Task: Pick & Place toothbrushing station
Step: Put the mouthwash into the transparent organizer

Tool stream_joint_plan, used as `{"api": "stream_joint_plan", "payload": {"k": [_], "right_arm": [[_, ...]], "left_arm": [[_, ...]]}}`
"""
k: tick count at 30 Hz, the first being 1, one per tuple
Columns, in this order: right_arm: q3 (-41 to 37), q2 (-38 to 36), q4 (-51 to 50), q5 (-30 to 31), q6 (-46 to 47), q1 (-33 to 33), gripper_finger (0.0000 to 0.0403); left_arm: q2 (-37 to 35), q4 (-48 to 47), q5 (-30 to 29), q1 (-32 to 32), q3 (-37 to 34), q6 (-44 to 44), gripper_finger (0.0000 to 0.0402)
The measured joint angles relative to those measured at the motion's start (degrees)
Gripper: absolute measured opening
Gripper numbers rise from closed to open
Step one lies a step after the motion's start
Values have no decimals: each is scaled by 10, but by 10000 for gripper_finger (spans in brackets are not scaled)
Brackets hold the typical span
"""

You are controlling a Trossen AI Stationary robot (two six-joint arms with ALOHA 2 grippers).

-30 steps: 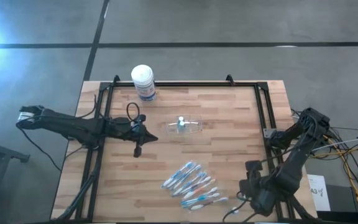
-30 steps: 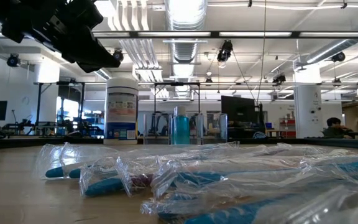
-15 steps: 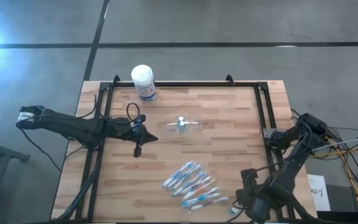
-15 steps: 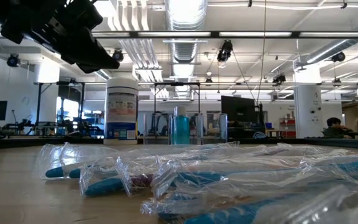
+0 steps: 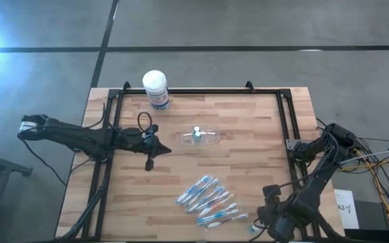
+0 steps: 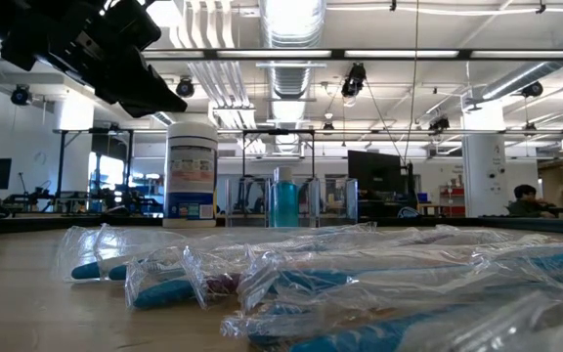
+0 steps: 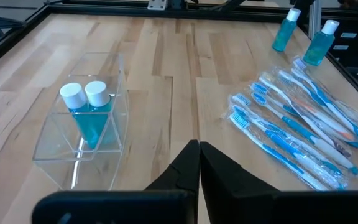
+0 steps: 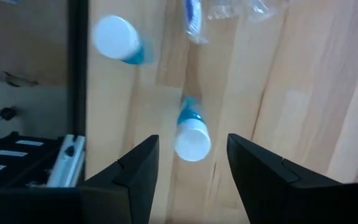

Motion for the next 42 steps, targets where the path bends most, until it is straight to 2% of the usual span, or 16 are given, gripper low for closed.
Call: {"api": "stream_joint_plan", "payload": {"k": [28,35,42], "right_arm": [[-22,24,30,-4,-5,1,186],[-28,24,32,-4,-13,1,169],[-40,24,37,-4,-14,1,147]], "left_arm": [[0,0,1,0,-1,-2,13],[0,3,2,0,-13,-2,12],[0,45,2,0,-33,-7,15]]}}
